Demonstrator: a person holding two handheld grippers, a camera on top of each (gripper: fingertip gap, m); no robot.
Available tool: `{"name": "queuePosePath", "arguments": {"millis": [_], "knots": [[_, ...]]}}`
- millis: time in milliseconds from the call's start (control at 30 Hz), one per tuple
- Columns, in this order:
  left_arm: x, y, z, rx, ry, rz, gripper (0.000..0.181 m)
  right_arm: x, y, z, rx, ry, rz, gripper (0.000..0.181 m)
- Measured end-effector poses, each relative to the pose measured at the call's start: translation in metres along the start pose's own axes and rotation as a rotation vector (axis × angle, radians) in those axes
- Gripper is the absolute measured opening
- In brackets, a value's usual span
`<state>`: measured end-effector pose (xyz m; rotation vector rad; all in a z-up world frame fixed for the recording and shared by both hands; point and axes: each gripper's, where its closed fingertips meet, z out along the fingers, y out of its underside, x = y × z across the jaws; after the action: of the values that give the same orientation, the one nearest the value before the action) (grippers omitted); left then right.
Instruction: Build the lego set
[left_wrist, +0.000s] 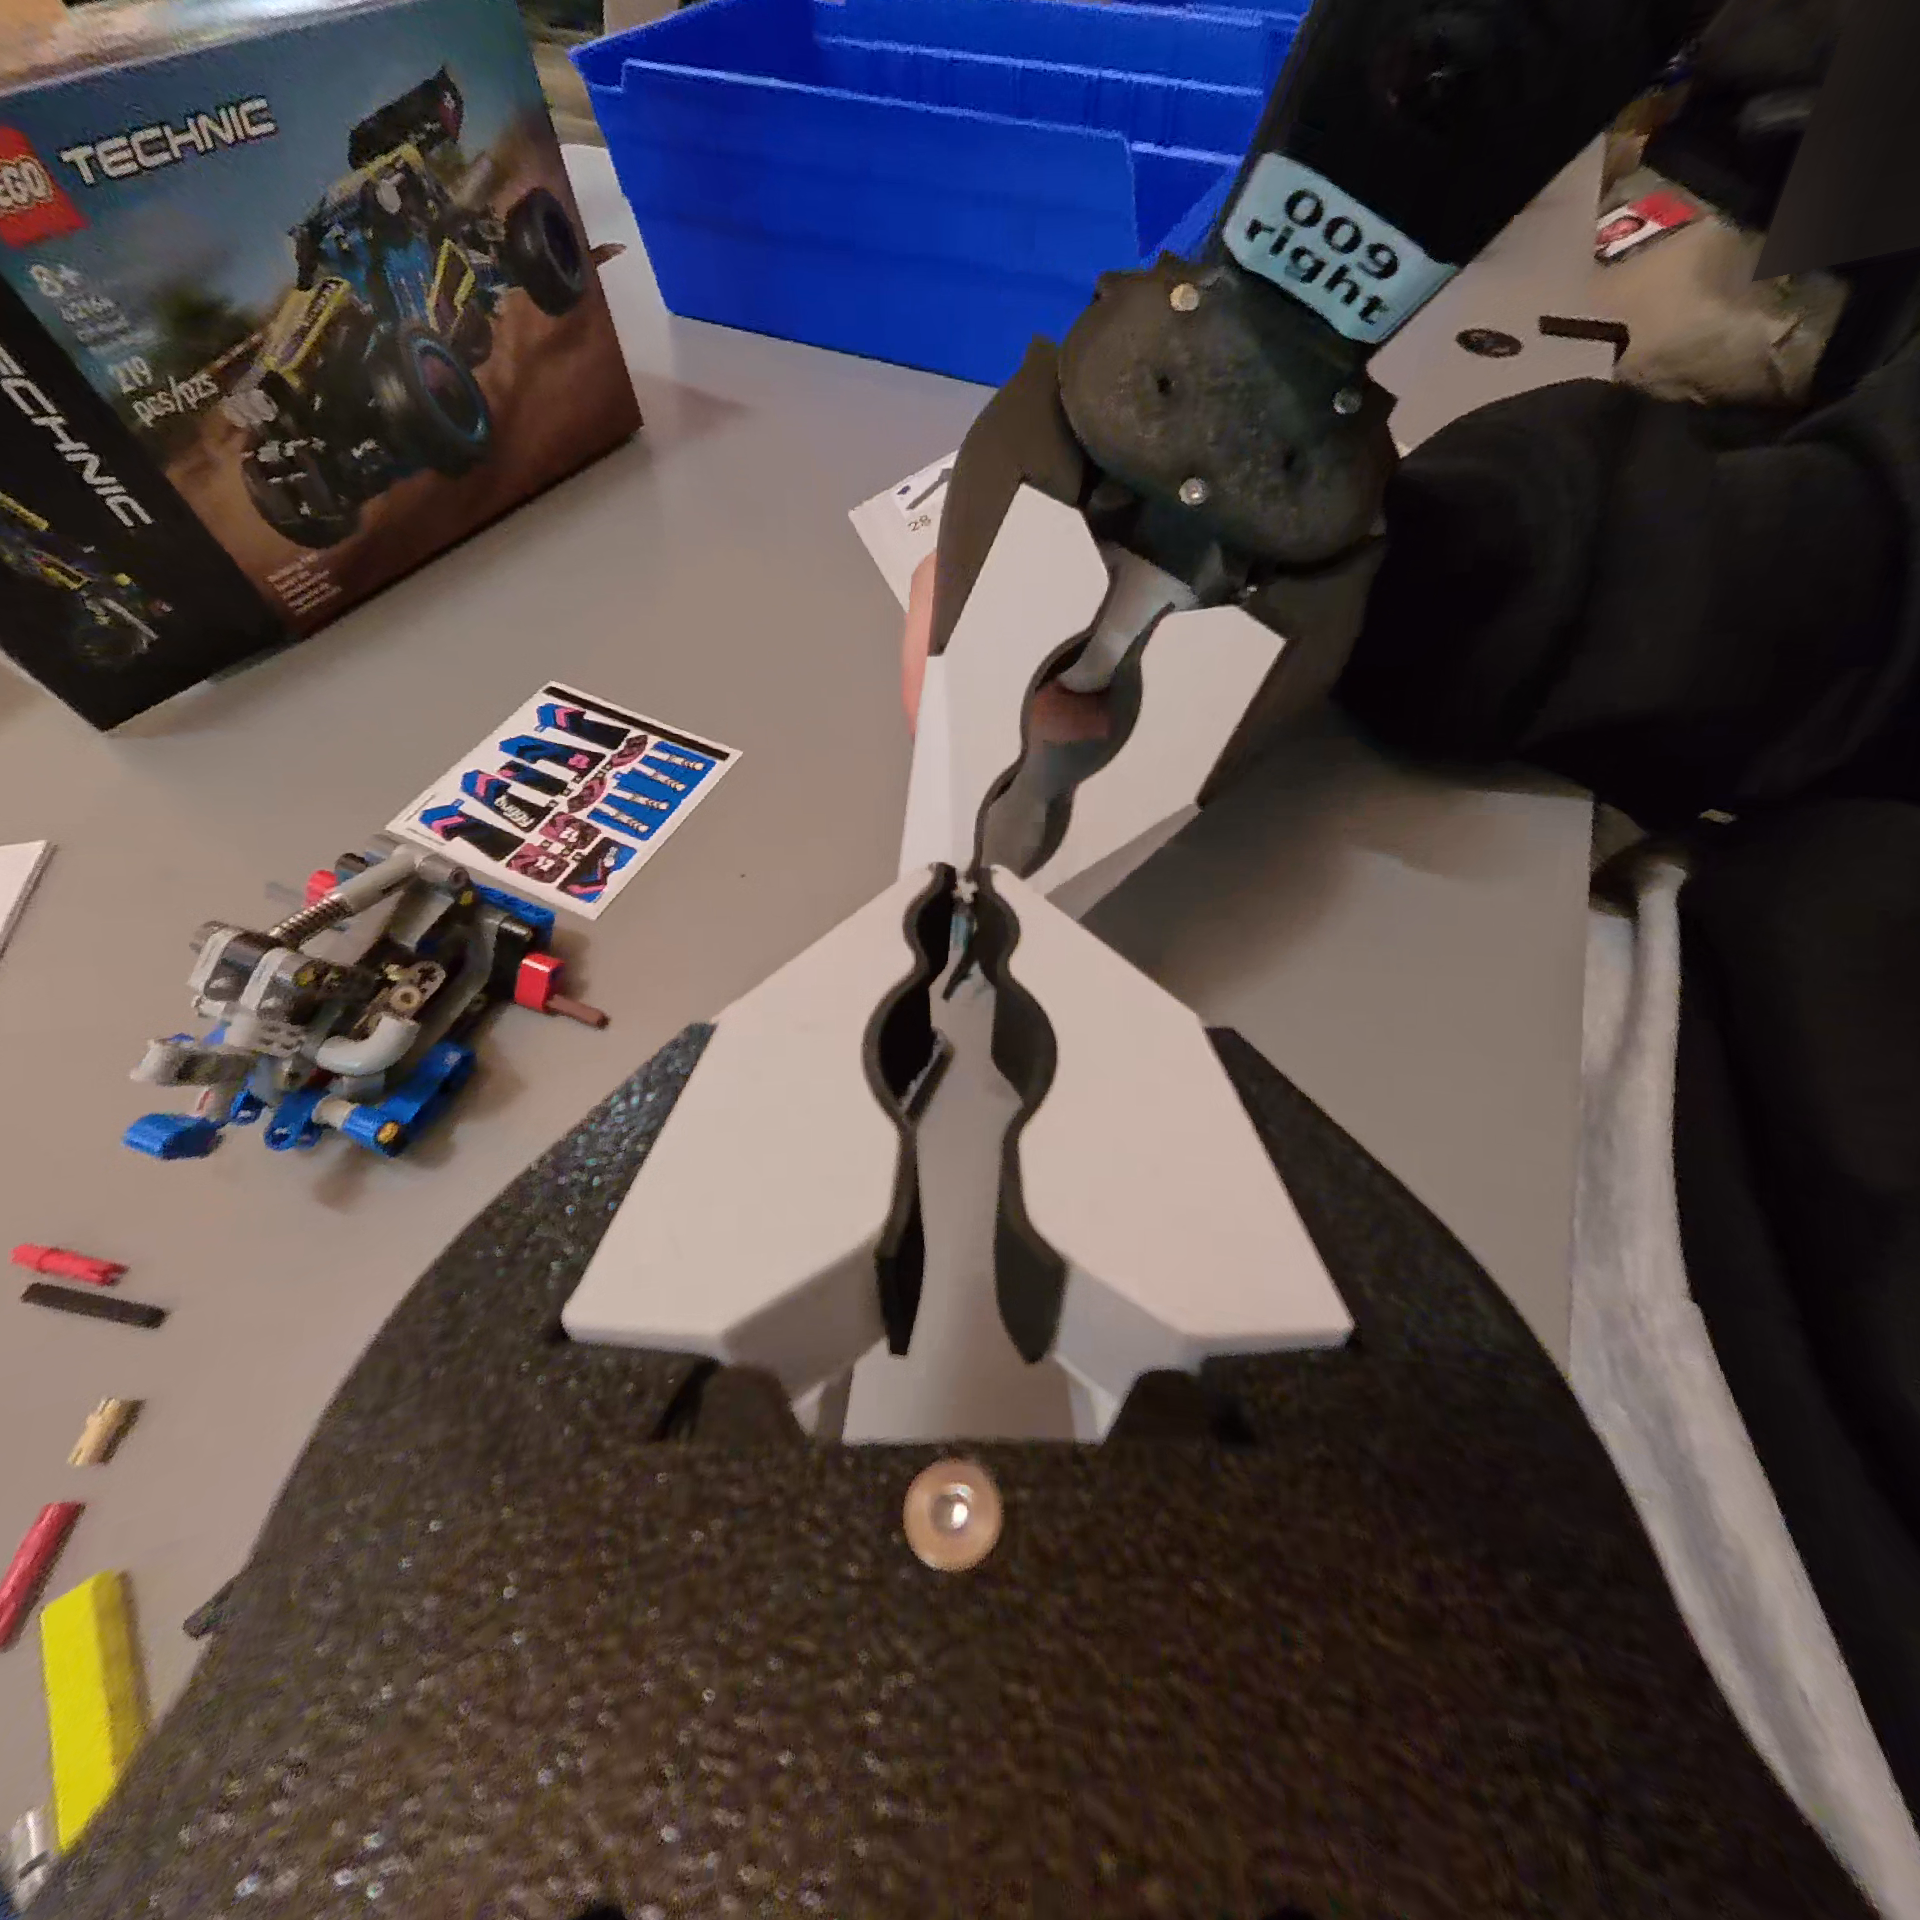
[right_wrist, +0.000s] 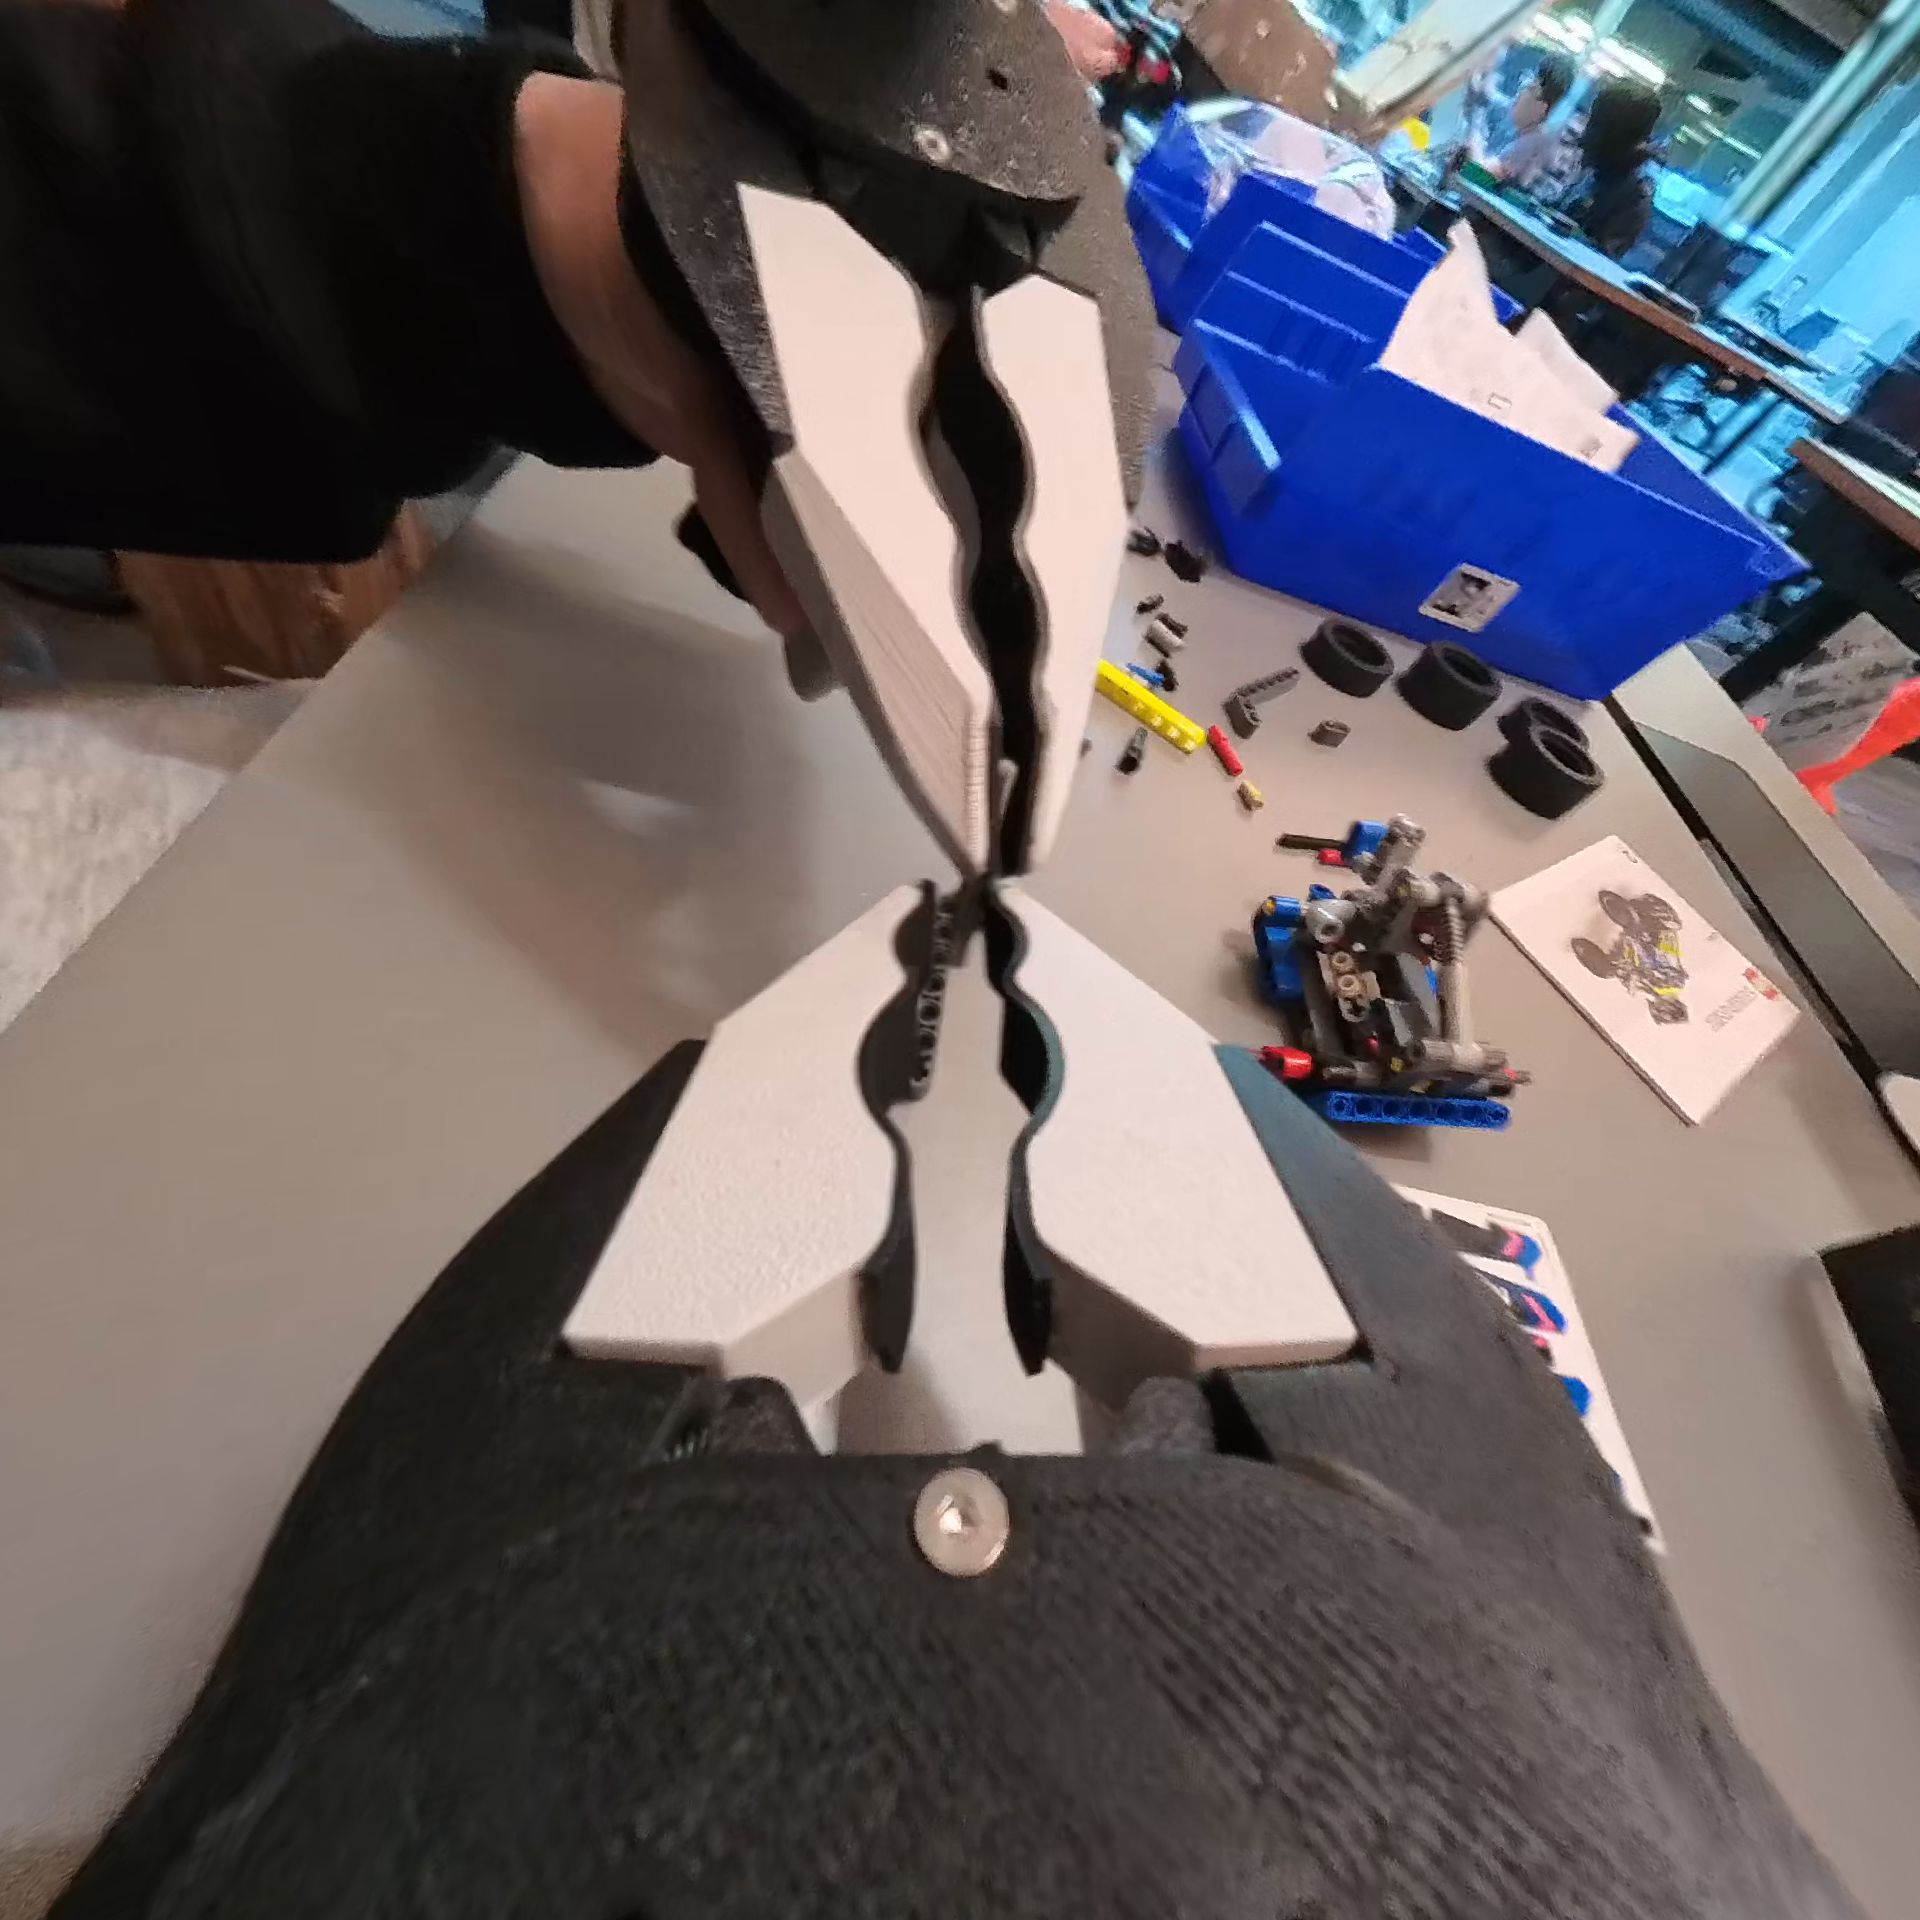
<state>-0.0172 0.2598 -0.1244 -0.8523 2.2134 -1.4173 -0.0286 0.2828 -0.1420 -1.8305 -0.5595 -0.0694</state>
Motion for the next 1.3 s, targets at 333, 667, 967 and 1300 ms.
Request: {"name": "queuePosePath", "arguments": {"millis": [333, 667, 967, 1300], "knots": [[-0.001, 0.005, 0.003, -0.027, -0.007, -0.015, 0.001, -0.001, 0.006, 0.001, -0.024, -0.026, 0.047, 0.003], [-0.004, 0.017, 0.005, -0.090, -0.008, -0.036, 0.001, -0.003, 0.020, -0.001, -0.090, -0.099, 0.146, 0.022], [-0.008, 0.032, 0.011, -0.174, 0.011, 0.027, 0.001, -0.015, 0.056, 0.007, -0.327, -0.156, 0.159, 0.022], [-0.007, 0.039, 0.019, -0.177, 0.002, 0.039, 0.001, -0.009, 0.058, 0.010, -0.342, -0.107, 0.151, 0.005]]}}
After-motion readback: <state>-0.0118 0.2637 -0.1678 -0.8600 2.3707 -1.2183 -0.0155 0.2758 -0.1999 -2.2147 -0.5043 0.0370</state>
